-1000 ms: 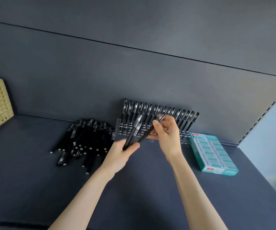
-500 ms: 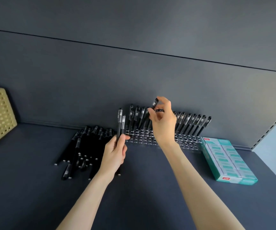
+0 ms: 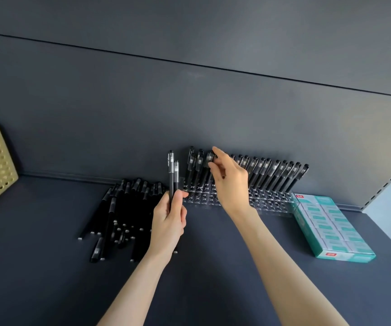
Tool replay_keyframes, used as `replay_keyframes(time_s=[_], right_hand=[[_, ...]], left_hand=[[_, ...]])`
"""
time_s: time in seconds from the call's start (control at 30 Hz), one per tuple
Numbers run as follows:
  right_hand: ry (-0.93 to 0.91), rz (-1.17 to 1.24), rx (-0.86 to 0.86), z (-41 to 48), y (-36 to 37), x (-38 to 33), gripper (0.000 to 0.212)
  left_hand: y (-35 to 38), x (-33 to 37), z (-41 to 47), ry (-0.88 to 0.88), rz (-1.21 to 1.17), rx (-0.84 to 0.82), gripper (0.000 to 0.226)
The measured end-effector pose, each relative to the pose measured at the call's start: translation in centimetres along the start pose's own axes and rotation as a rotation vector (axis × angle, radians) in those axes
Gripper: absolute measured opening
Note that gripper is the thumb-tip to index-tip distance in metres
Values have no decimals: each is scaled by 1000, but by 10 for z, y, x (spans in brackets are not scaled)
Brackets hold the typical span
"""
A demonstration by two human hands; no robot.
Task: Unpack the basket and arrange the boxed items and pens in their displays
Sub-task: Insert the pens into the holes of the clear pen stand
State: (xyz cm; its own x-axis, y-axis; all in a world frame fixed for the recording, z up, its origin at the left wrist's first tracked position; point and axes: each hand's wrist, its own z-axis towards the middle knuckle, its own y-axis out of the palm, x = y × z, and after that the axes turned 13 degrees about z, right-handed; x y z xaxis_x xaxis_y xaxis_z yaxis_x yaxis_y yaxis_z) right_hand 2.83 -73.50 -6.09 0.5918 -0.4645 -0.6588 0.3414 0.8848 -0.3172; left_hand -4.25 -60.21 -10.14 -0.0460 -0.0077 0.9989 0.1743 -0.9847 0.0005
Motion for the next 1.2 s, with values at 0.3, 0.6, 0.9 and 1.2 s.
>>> replay_keyframes(time_s=[0.3, 0.6, 0.9, 1.2], right_hand=[[7, -80, -54, 4, 1, 2, 26], [76, -23, 12, -9, -7, -7, 22], [430, 556, -129, -28, -35, -29, 21], [440, 699, -114, -25, -41, -32, 28]], left_hand=[[1, 0, -2, 4, 53, -14, 26], [1, 6, -7, 21, 62, -92, 26], [9, 6, -15, 26, 67, -347, 23], [10, 4, -14, 95, 135, -322, 20]])
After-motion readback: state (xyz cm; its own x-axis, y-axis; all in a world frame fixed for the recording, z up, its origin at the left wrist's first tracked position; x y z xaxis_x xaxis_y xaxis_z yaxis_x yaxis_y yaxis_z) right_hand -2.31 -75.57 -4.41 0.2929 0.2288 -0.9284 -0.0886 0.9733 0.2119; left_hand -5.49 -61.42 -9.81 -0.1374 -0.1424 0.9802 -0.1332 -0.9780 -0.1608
